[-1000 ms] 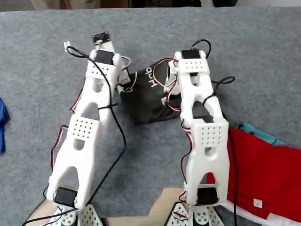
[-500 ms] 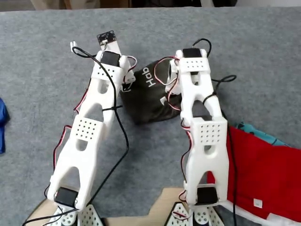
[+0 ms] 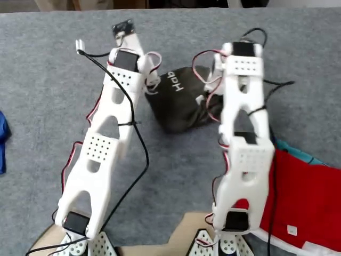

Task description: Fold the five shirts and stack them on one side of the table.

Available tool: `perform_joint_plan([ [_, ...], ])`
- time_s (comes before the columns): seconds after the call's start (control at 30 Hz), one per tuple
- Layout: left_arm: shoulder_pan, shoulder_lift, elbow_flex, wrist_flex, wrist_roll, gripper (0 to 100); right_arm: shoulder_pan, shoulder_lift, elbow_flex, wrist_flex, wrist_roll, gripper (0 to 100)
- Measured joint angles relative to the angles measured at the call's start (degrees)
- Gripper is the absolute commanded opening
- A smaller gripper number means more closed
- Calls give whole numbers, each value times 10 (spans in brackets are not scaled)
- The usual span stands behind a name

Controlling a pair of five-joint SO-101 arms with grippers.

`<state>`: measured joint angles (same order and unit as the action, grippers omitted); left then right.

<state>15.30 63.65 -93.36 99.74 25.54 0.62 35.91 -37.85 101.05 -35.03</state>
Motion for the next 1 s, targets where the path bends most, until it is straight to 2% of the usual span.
perform_joint_plan([
  [0.23,114,-70,0,5,8,18,101,-212,195,-6,25,5],
  [0.47,247,-113,0,5,23,18,286,-436,353,-25,88,5],
  [0.8,349,-127,0,5,28,18,552,-688,564,-80,232,5],
  [1.0,398,-127,0,-9,35,18,665,-756,665,-130,304,8],
])
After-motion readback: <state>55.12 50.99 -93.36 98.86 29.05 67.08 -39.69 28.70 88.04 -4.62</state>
